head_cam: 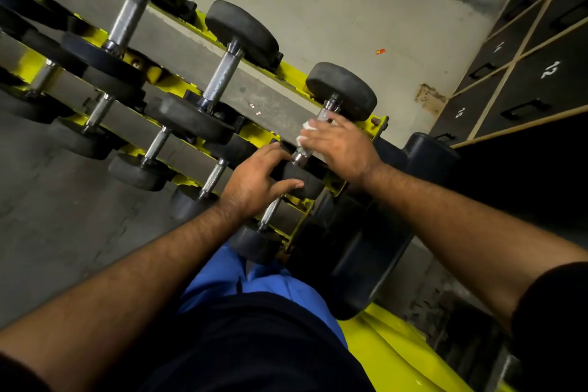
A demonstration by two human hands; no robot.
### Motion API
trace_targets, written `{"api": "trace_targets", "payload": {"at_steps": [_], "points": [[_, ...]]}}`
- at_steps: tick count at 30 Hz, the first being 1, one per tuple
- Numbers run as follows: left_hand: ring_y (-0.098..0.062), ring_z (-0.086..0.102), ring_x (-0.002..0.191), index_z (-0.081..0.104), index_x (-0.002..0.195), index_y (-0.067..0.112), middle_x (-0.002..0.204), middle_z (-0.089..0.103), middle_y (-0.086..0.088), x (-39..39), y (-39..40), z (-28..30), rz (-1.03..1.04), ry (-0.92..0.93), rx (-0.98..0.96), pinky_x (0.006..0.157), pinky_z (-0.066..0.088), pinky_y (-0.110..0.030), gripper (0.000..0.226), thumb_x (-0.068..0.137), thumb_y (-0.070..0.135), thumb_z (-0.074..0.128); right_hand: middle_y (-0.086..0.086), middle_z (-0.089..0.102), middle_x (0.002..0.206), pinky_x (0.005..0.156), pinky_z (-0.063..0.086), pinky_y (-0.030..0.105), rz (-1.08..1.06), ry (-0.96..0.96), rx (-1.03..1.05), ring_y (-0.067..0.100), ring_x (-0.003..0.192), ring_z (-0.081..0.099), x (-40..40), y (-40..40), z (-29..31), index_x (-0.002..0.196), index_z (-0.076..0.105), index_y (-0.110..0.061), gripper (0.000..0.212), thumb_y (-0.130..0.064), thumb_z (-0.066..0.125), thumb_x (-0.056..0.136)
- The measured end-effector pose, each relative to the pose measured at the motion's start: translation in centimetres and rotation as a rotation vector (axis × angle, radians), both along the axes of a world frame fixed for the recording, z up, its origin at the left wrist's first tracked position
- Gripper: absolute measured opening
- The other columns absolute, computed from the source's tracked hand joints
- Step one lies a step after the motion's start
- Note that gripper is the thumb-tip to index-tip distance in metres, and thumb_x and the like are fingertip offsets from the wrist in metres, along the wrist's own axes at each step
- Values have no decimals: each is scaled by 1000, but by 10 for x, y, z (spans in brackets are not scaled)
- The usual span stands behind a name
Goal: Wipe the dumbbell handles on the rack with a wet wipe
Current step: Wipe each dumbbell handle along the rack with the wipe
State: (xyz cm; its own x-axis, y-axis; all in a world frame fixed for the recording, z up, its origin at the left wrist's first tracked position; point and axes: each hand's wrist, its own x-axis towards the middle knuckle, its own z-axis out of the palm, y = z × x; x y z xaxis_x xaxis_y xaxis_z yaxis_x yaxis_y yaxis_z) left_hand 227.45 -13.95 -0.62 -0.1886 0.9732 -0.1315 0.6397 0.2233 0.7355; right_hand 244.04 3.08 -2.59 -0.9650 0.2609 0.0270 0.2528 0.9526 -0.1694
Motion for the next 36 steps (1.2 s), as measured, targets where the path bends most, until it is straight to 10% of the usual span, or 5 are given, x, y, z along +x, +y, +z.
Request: {"api": "trace_targets", "payload": {"at_steps": [9,20,28,36], "points": [[-10,52,115,66,117,13,122,63,-3,-14,0,3,-3,-72,11,93,37,-15,65,72,60,65,-3,71,108,116,28,44,-120,-240,5,19,114,60,-31,-5,19,107,71,-24,25,-21,56,88],[-21,58,107,61,118,12,117,60,-3,-21,4,-12,-56,-94,-42,88,49,-36,62,74,52,79,-2,72,95,113,29,38,-84,-503,42,19,97,63,-56,-20,25,96,71,-22,17,-26,57,88],[-20,57,107,60,118,13,117,57,-1,-23,6,-9,-99,-73,-50,85,51,-38,61,78,57,72,15,52,142,120,18,40,-264,-557,127,28,139,40,-53,-19,41,135,55,-6,43,-24,41,98],[-21,57,105,59,119,13,114,55,-1,-25,8,-7,-125,-82,-61,84,50,-37,63,78,59,71,19,47,143,119,24,44,-335,-765,255,33,138,37,-76,-22,45,139,48,-4,50,-31,36,99]]}}
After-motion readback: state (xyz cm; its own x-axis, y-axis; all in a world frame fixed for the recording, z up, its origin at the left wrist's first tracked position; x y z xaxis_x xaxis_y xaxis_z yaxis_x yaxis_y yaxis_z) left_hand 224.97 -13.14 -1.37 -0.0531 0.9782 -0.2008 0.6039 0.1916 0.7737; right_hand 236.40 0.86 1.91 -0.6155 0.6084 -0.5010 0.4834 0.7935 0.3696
